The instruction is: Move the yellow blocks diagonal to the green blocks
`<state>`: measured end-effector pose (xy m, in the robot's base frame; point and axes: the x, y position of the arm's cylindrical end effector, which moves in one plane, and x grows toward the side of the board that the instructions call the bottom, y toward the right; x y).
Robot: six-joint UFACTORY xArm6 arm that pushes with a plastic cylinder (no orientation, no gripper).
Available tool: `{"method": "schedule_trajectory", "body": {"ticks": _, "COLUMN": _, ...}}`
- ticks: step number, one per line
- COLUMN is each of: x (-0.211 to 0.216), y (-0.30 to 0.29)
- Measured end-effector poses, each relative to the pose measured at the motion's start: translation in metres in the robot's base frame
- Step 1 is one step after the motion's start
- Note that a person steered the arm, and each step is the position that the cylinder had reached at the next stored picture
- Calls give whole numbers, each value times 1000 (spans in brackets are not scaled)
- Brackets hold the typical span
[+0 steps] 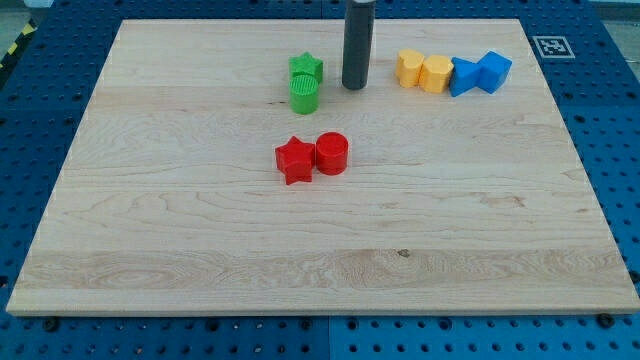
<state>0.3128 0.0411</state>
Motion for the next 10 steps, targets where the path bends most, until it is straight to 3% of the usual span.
{"method": "schedule_trajectory", "body": {"ticks": 2, "x": -37, "y": 14}}
{"method": "schedule_trajectory", "body": {"ticks": 4, "x": -29, "y": 96}}
{"method": "schedule_trajectory", "body": {"ticks": 6, "x": 76, "y": 131}}
{"method": "schedule_trajectory", "body": {"ticks": 7, "x": 79, "y": 132}}
{"method": "schedule_trajectory", "body": {"ticks": 8, "x": 53, "y": 118}}
{"method": "schedule_trajectory", "body": {"ticks": 10, "x": 58, "y": 46}}
